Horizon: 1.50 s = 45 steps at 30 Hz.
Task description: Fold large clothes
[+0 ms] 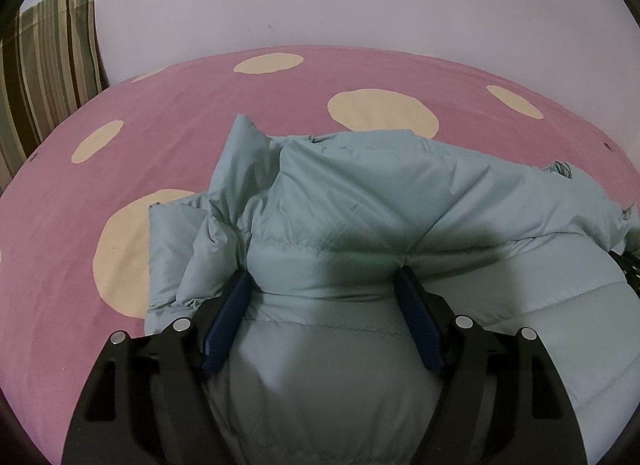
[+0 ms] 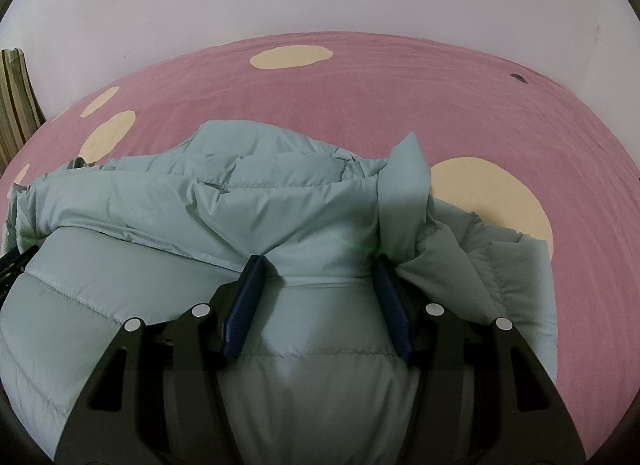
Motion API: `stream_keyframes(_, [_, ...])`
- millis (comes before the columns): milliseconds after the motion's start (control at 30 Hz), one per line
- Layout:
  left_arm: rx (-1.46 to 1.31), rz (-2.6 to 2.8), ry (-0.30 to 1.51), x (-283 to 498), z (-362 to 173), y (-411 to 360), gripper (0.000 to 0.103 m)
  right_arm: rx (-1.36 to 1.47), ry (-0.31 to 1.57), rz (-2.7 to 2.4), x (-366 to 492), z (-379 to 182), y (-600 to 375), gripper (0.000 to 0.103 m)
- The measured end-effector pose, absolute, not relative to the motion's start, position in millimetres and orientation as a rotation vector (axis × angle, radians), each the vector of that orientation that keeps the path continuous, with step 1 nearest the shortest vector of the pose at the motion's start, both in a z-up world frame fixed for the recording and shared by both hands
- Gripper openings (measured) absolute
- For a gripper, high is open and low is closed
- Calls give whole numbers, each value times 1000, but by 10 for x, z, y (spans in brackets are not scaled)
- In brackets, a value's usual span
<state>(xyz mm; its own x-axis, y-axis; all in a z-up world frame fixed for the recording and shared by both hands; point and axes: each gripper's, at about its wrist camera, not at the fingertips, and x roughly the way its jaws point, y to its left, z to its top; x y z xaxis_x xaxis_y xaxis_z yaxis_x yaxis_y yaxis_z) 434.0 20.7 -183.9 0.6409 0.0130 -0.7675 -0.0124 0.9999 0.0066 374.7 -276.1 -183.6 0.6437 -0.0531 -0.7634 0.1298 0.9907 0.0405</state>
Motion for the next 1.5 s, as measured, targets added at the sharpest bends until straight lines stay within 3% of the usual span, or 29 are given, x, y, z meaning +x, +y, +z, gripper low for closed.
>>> stream_keyframes(800, [26,28,902,4361,-1779,174,77,71,887,-117,3728,-1735,-2761,58])
stream_keyframes(1100, [-60,17,929,4000,-1459,438,79,120,846,-89,3285,-1363,-2847,74])
stream_keyframes(1500, [-228,-73,938,3175,-1561,837,85,241,893,-69,2624,-1392,-3178,79])
